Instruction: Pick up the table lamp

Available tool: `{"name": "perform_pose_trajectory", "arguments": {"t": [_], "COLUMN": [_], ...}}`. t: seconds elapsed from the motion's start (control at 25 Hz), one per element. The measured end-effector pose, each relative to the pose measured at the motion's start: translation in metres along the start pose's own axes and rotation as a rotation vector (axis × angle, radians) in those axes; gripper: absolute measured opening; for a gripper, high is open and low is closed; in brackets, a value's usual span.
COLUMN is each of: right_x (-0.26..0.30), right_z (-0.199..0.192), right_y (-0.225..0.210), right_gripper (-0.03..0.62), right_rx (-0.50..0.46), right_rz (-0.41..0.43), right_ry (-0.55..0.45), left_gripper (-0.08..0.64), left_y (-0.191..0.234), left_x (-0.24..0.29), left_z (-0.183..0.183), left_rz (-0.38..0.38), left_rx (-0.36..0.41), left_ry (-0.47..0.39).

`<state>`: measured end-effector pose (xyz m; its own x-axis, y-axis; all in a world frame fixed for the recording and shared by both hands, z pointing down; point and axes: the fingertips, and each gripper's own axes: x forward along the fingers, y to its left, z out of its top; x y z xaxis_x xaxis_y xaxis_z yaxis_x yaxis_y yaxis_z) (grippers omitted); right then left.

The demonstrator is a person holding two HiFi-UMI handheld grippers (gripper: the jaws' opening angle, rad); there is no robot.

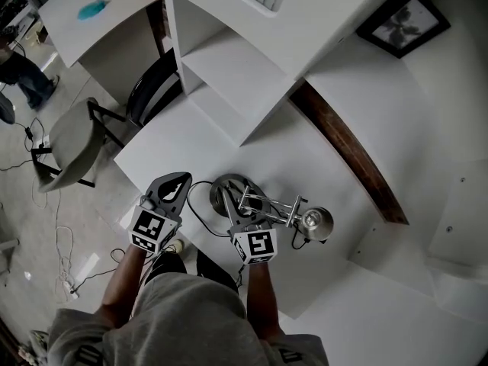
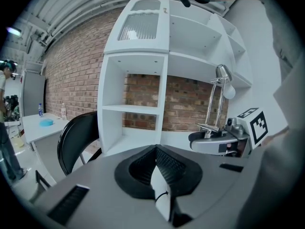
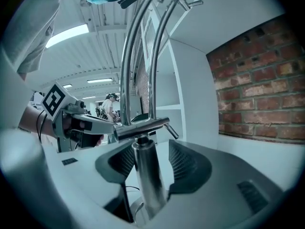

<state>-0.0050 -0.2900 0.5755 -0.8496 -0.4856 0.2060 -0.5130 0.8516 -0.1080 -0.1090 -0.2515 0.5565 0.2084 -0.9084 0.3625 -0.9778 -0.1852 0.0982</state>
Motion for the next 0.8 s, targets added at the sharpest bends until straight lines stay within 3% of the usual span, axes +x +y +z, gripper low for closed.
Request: {"name": "perform_pose_trajectory", "arguments": {"t": [0.8], "right_x": [0.028], "right_z": [-0.005], "right_y": [0.002], "right_gripper": [0.204], "right_rx": [-0.004], "right_rz": [0.059], "right_ry": [0.006], "left_gripper": [0.003], "left_y": [0.022], "left_x": [-0.003], "left_z": [-0.012], "left_rz": [0.058], "left_rx": [-0.032], "left_ry": [0.028]}}
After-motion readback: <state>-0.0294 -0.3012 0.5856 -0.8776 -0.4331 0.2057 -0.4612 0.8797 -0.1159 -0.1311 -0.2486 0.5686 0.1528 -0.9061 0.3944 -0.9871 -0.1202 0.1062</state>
